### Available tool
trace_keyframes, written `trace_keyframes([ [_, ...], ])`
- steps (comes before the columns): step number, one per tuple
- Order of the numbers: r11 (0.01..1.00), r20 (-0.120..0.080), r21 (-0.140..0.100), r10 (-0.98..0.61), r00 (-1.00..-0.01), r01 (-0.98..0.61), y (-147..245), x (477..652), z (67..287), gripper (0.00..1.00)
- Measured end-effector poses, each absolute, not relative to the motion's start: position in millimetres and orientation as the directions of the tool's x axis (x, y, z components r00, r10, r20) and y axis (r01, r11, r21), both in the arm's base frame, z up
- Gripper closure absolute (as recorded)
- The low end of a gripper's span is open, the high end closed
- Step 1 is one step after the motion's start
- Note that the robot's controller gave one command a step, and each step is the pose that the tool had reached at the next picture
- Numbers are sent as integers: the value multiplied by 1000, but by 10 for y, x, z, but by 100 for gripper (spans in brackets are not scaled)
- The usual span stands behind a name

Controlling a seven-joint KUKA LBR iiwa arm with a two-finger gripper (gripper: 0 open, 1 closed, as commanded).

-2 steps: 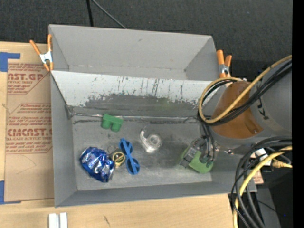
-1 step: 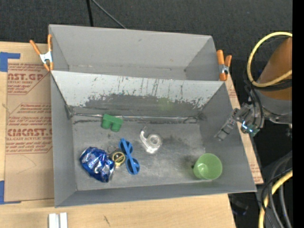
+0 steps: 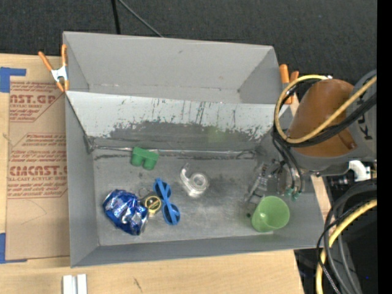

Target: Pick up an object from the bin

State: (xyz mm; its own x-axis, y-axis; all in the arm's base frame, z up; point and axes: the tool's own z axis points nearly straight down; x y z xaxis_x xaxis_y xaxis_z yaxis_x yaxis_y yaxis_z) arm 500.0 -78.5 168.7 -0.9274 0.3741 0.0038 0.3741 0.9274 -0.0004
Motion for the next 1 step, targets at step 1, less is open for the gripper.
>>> trace_keyframes([
  [1, 927, 0, 0, 375, -927, 375, -793, 5009, 1702, 0],
])
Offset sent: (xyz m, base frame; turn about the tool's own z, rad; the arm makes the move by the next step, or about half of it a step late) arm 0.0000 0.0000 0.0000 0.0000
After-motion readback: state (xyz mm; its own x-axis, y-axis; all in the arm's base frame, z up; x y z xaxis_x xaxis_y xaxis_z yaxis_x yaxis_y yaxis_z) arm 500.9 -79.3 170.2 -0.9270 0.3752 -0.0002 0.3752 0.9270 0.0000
